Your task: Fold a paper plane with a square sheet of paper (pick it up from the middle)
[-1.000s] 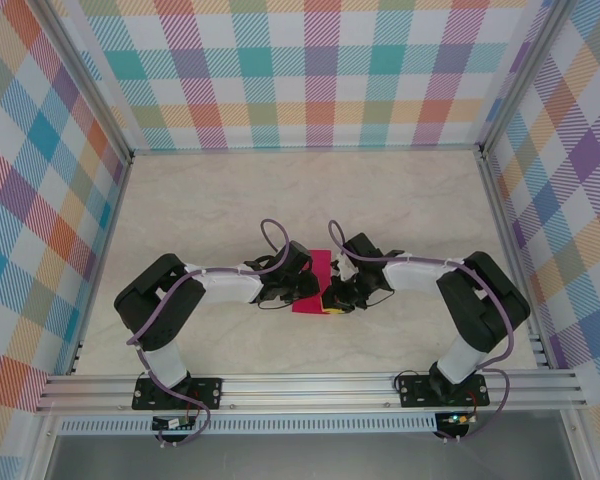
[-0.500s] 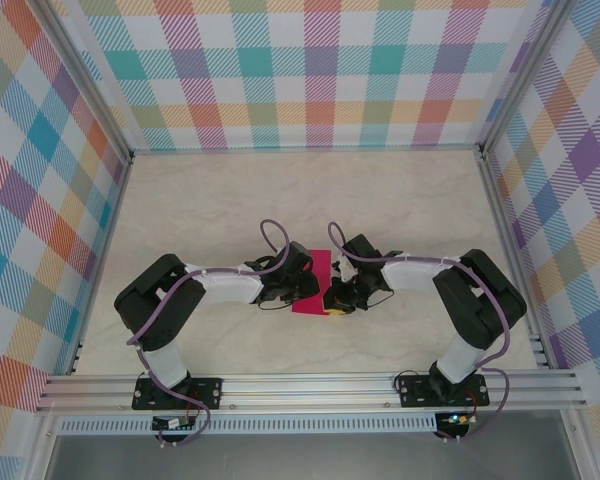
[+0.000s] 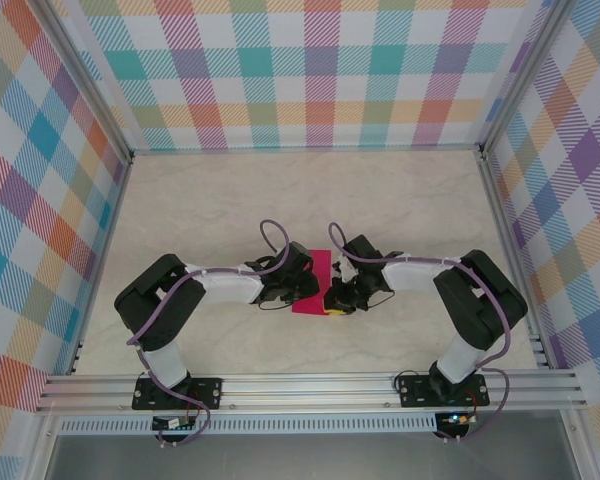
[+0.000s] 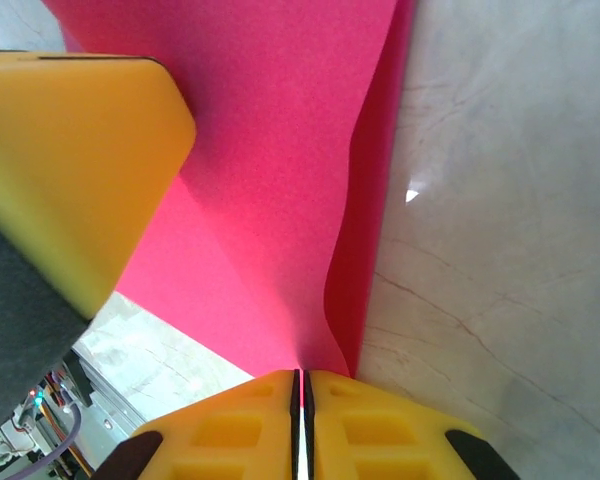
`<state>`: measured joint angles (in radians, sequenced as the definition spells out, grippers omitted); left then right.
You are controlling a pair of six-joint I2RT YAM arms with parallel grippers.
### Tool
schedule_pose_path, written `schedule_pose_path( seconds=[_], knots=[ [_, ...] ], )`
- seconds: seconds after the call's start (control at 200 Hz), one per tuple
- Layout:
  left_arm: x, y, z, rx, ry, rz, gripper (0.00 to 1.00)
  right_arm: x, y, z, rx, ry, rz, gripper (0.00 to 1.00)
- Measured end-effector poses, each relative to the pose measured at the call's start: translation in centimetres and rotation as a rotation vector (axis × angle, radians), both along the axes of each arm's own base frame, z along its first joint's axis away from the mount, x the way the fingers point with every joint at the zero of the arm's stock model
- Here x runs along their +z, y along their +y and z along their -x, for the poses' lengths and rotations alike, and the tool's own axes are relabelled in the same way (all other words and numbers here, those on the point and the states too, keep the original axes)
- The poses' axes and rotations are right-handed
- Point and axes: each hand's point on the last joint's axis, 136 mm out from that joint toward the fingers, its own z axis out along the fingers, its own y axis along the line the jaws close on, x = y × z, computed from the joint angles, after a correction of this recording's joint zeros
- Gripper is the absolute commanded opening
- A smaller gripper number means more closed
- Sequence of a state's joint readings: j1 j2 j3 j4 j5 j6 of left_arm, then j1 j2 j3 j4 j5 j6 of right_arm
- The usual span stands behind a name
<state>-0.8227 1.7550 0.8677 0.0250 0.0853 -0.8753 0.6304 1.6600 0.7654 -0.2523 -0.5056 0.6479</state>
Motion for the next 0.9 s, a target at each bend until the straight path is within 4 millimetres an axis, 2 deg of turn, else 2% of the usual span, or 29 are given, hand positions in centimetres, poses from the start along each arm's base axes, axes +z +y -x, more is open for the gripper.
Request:
schedule_pose_path(
  seconds=[0.17,0.57,0.9],
  knots=[
    [0.0,0.0,0.0,0.0,0.0,0.0,0.18,1.0,0.1,-0.5,-0.006,-0.035,-0.012,0.12],
    [0.0,0.0,0.0,0.014,0.007,0.006,0.18,-0.6,-0.3,-0.2,-0.009,-0.005,0.032,0.13],
    [0.0,0.0,-0.1,0.027,0.011,0.008,0.18,-0.6,-0.2,-0.2,-0.006,-0.007,0.036,0.12]
  ],
)
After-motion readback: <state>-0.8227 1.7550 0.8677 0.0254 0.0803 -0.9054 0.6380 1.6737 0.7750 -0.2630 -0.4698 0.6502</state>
